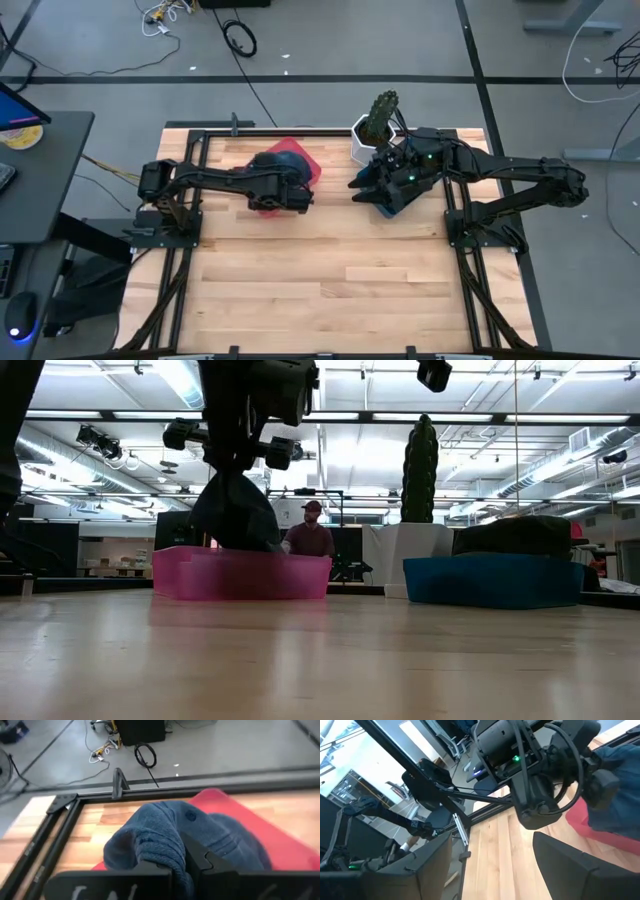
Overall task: Pick & Place hat
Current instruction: Put the blue cap into the red bin
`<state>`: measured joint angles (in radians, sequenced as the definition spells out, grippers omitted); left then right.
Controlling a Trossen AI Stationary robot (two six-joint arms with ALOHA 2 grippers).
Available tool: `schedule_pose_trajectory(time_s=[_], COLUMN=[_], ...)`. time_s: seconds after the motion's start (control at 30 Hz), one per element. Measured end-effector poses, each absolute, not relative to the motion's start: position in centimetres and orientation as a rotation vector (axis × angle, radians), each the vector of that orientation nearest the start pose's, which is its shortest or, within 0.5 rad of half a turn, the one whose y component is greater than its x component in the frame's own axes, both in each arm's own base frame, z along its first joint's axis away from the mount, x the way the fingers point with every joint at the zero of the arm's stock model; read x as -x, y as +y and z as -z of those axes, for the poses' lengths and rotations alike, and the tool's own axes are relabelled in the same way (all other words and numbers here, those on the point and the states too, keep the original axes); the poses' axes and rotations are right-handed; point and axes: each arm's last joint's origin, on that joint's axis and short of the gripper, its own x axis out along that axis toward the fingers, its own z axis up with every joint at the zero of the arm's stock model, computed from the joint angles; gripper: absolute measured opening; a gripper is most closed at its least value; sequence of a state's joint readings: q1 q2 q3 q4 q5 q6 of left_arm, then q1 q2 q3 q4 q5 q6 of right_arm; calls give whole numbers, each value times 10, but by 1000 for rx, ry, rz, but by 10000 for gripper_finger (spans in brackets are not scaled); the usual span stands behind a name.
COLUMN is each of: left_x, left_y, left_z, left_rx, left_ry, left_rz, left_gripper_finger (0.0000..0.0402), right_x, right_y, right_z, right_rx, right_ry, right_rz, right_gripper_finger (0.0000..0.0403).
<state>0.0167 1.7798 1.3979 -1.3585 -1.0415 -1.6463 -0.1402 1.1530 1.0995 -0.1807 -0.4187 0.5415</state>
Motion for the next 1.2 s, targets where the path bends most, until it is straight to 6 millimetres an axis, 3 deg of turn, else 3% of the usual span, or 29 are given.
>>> schedule_pose_trajectory(time_s=[0.23, 0.5, 0.83, 1.0, 1.2], left_x=[-309, -289, -280, -280, -282], left_y=[32, 27, 17, 26, 41], left_z=[-238, -204, -192, -192, -191], left_rx=[244, 291, 446, 475, 427], left_ry=[660, 821, 643, 607, 700], left_rz=[-1561, -1606, -1715, -1754, -1725], left_gripper_finger=[11, 13, 17, 11, 21], right_x=[-252, -251, -251, -251, -251], right_y=[-24, -24, -24, -24, -24], right_z=[-369, -369, -368, -368, -368], right_rx=[-600, -606, -610, -611, -610], right_ry=[295, 302, 307, 308, 308], right_rz=[-191, -188, -186, -186, -186], right_gripper_finger=[278, 278, 278, 278, 278])
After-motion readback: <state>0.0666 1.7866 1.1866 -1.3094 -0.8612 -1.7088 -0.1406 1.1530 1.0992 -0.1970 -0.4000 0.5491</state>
